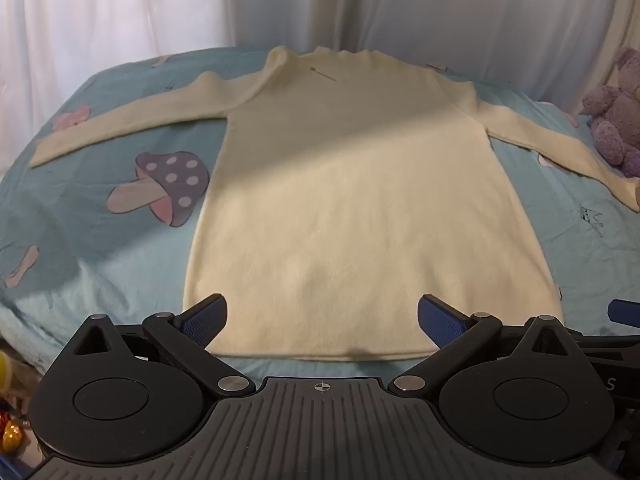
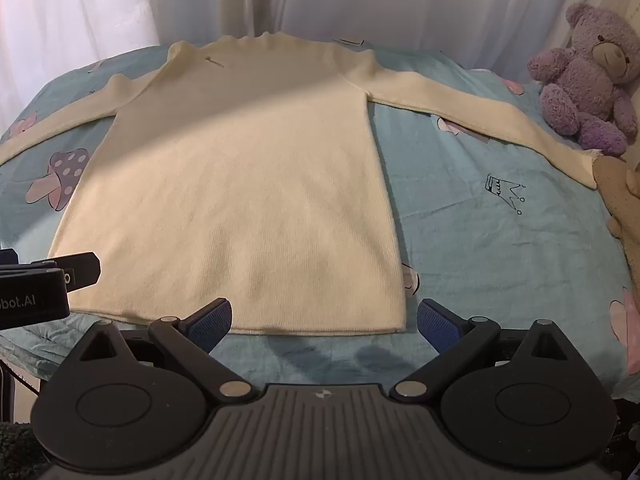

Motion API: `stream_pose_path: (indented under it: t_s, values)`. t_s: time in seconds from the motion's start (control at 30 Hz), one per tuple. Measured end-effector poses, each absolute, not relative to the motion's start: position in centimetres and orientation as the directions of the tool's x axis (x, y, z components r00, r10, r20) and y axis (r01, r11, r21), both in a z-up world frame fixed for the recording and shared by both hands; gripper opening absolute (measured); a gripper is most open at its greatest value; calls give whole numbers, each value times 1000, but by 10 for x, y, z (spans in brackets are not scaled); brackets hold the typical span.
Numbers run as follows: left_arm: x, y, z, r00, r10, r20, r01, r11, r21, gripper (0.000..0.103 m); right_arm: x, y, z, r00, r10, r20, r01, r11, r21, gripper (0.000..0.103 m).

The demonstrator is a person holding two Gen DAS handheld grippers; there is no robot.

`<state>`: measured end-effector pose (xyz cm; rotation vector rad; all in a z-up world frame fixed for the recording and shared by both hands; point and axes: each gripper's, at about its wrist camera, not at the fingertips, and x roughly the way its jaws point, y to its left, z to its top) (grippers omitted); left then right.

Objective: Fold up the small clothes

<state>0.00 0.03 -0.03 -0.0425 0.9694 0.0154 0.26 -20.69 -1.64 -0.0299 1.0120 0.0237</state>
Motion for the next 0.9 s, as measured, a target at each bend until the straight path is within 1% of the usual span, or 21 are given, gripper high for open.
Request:
stream_pose_path:
  t_s: [0.27, 0.9]
  values:
    - [7, 5, 1, 546, -4, -838, -37, 999, -29, 103, 3, -208, -18, 532, 8, -847, -32, 999, -10, 99]
    - [3, -1, -7, 554, 10, -833, -34, 999, -11, 103, 6, -211, -20, 526, 3, -850, -18, 1000, -7, 99]
